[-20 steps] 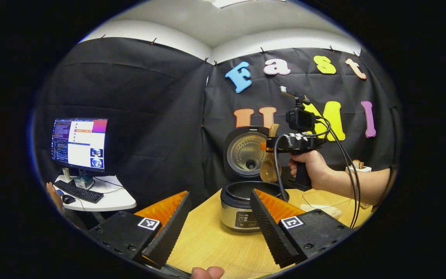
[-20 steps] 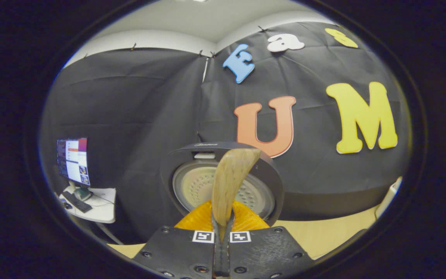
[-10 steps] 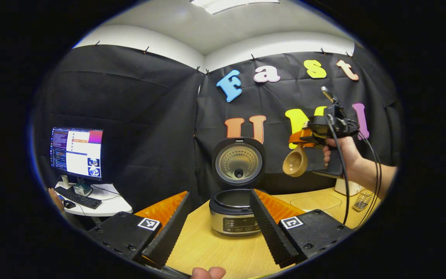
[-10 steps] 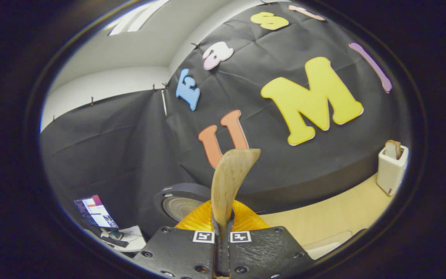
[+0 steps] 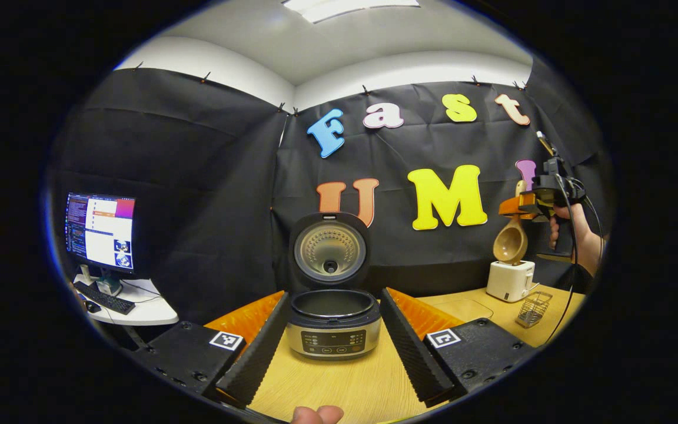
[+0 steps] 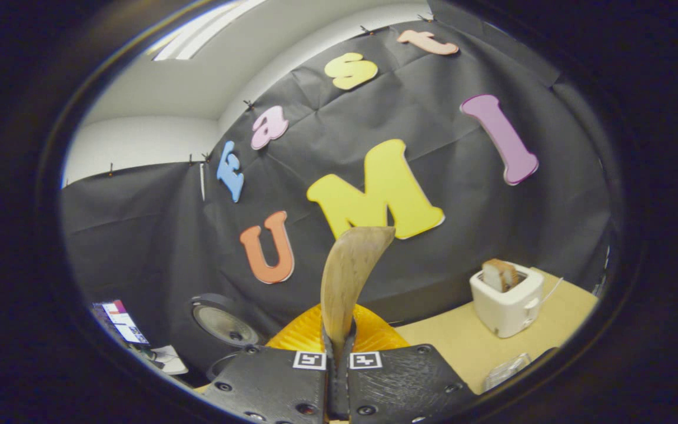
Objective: Close the left gripper, press the button to open the rice cooker; take a wooden spoon from the chopstick holder with the right hand, scoop a spoonful of rice and pour it into the rice cooker, then put the wooden spoon back into the chopstick holder.
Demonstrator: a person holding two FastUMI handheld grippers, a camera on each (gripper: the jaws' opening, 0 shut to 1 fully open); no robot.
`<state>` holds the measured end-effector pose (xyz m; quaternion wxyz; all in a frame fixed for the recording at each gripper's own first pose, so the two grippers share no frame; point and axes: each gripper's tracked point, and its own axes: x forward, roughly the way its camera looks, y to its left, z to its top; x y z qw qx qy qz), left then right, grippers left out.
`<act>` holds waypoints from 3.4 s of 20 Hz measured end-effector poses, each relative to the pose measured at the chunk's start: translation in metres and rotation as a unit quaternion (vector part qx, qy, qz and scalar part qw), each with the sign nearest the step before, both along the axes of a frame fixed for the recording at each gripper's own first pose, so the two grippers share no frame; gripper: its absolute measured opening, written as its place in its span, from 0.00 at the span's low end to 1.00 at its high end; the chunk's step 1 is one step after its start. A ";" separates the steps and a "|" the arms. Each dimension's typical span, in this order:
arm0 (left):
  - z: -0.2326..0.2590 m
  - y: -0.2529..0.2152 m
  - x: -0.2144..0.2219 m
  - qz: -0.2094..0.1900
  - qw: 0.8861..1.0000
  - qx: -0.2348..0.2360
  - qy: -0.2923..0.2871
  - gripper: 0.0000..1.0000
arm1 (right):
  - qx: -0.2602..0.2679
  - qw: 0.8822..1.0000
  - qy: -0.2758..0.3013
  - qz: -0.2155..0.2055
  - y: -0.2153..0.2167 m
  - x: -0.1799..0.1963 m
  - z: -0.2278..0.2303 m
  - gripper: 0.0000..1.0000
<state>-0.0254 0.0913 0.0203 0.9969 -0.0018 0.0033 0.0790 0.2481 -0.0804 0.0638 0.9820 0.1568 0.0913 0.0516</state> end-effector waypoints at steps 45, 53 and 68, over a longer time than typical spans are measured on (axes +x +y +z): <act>0.006 0.005 -0.002 0.002 1.000 -0.024 -0.014 0.97 | -0.095 0.974 0.043 -0.200 -0.199 -0.071 -0.155 0.83; 0.008 -0.012 -0.002 -0.009 1.000 -0.026 -0.012 0.97 | -0.208 0.961 -0.013 -0.184 -0.184 -0.106 -0.106 0.95; 0.075 0.005 0.112 -0.030 0.999 -0.012 0.021 0.97 | -0.219 0.969 -0.088 -0.077 -0.108 -0.155 -0.073 0.92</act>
